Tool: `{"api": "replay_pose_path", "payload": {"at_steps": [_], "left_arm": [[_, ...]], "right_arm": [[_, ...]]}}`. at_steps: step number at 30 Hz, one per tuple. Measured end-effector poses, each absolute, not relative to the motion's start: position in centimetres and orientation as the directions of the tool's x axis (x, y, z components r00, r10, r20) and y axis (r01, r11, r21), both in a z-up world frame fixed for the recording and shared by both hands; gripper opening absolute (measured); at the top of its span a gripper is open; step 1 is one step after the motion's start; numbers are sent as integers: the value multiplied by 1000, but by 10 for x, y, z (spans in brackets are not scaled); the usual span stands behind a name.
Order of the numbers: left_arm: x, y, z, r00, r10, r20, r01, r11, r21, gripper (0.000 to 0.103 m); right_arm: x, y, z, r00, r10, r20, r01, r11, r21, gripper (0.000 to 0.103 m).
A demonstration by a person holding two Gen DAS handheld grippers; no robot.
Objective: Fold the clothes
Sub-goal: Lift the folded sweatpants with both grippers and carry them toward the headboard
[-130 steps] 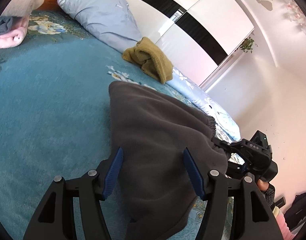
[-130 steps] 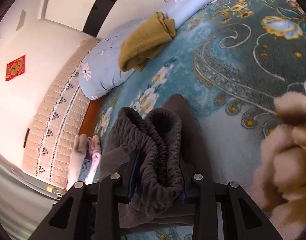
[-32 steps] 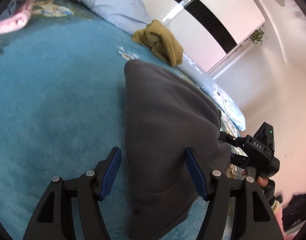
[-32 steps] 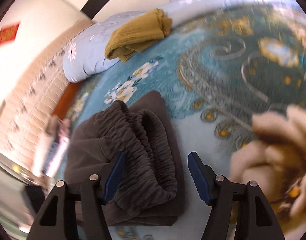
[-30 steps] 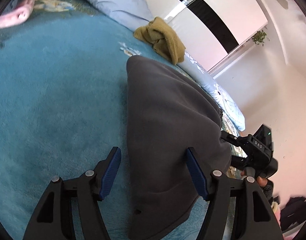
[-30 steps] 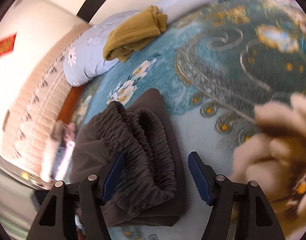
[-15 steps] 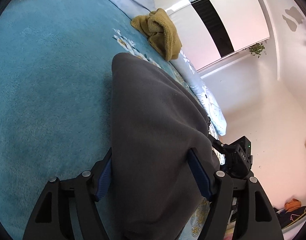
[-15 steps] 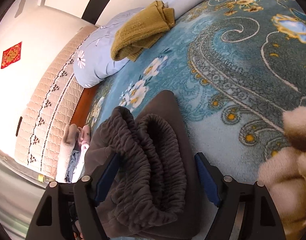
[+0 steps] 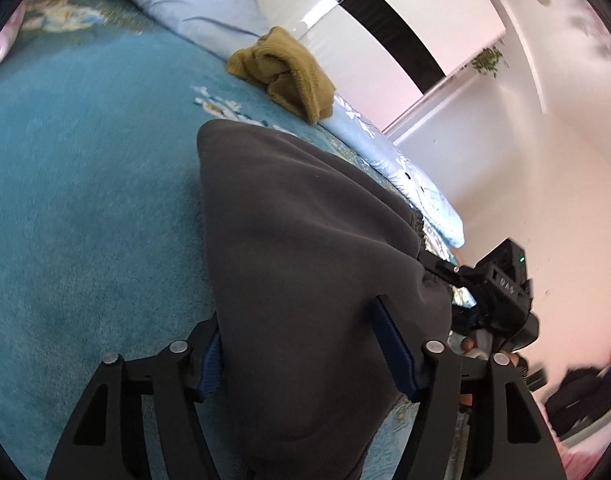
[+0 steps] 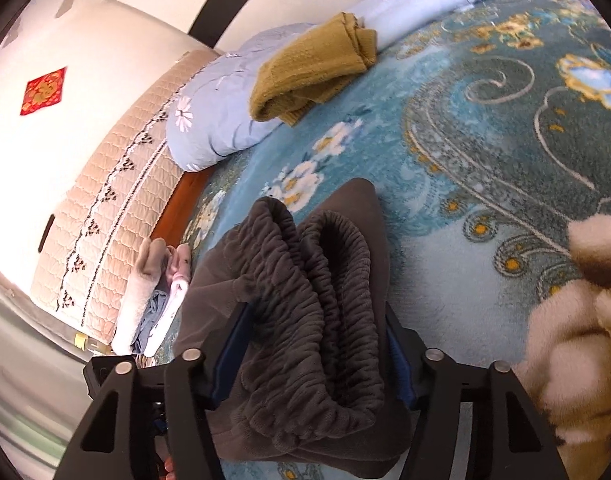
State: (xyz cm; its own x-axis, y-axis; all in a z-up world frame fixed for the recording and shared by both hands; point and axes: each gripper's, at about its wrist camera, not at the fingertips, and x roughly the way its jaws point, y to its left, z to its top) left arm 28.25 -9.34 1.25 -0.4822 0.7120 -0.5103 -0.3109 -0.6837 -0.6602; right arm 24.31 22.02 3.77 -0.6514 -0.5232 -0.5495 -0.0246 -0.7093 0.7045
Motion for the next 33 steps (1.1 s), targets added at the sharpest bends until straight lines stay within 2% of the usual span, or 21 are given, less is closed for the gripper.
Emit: {"api": "replay_pose_path", "payload": {"at_steps": [4, 10, 18, 20, 26, 33], "left_arm": [[288, -103, 17, -485, 743, -461, -323, -643, -695, 61], [302, -117, 33, -532, 736, -418, -344, -639, -687, 61], [316, -176, 67, -594, 760, -264, -388, -558, -734, 61], [316, -199, 78, -607, 755, -249, -393, -558, -731, 61], [312, -273, 111, -691, 675, -259, -363, -634, -683, 61], [300, -374, 153, -812, 523, -259, -278, -736, -617, 61]], "right_arm": [[250, 214, 50, -668, -530, -522, 2, -703, 711, 60], [252, 183, 81, -651, -534, -539, 48, -738, 673, 59], [249, 126, 147, -653, -537, -534, 165, -789, 592, 59], [245, 103, 162, -646, -548, -531, 201, -793, 575, 59], [220, 15, 189, -602, -589, -539, 292, -791, 537, 59], [161, -97, 207, -533, -689, -491, 378, -713, 590, 59]]}}
